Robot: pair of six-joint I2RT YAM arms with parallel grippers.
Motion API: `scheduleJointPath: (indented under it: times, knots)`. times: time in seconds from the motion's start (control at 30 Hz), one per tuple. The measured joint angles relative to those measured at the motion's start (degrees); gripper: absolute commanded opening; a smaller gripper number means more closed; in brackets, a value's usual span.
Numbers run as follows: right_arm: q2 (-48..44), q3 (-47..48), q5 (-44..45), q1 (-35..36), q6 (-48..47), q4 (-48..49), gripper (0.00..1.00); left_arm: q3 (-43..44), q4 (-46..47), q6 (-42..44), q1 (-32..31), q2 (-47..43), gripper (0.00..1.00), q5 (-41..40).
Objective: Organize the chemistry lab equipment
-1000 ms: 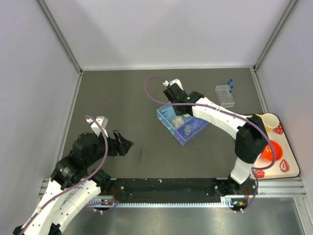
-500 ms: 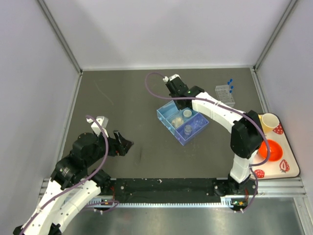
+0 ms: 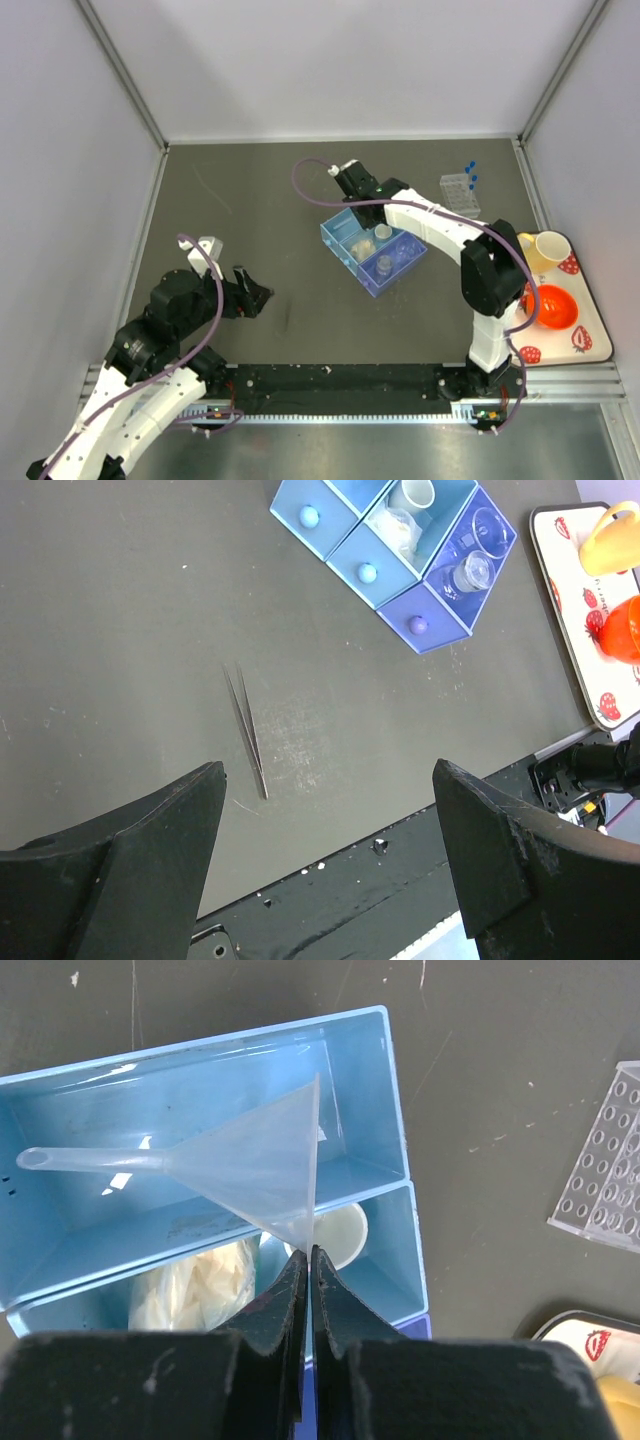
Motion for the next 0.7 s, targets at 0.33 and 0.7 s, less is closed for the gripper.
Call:
scheduleJointPath:
  times: [0.33,0.7]
  knots:
    - [2.5,1.0,0.0,0.0,0.1,-0.2,0.0,0.0,0.0,0.0,0.0,0.2,0.9,0.0]
    - [2.8,1.8,0.1,0.0,0.9,-0.4,0.24,0.0,0.0,0.0,0.0,0.2,0.9,0.0]
